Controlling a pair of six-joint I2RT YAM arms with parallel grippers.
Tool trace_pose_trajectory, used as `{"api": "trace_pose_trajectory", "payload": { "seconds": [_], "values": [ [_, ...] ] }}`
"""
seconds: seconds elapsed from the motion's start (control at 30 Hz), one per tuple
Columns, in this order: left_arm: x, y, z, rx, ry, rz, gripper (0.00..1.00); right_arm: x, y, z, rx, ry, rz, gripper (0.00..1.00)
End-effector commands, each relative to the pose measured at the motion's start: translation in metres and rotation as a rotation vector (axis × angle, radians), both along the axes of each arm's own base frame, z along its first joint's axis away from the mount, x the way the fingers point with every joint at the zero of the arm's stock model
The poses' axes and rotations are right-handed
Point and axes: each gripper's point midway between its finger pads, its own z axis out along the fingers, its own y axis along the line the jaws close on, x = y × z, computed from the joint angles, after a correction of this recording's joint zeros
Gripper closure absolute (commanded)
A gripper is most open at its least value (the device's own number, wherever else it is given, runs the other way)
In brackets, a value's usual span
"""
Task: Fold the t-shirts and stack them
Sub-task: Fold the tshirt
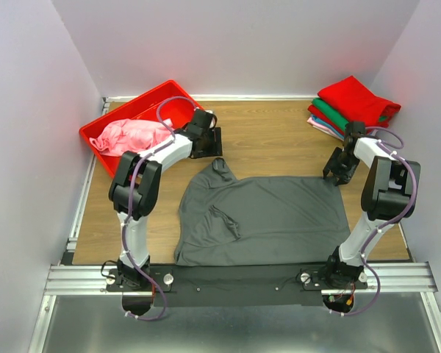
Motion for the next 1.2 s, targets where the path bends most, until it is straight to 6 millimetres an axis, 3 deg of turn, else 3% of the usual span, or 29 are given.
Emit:
{"api": "trace_pose_trajectory", "payload": {
  "seconds": [0.0, 0.53, 0.77, 0.83, 1.1, 1.17],
  "values": [
    [-0.003, 0.0, -0.011, 0.031, 0.033, -0.015, 0.34, -0.001, -0.007, -0.007, -0.023, 0.019, -0.001, 0.43],
    [0.001, -0.004, -0.031, 0.053, 0.06, -0.049, 0.4, -0.004, -0.008, -0.012, -0.028, 0.035, -0.01, 0.46],
    [0.005, -0.008, -0.031, 0.052, 0.053, -0.053, 0.47, -0.004, -0.008, -0.013, -0.027, 0.038, -0.01, 0.59],
    [0.006, -0.009, -0.032, 0.048, 0.054, -0.052, 0.52, -0.004, -0.009, -0.014, -0.03, 0.042, -0.009, 0.66],
    [0.008, -0.019, -0.025, -0.003, 0.047, -0.068, 0.67, -0.004, -0.01, -0.011, -0.035, 0.034, 0.002, 0.7],
    [0.009, -0.022, -0.023, -0.017, 0.046, -0.07, 0.8, -0.004, -0.011, -0.009, -0.038, 0.029, 0.0, 0.76]
  ]
}}
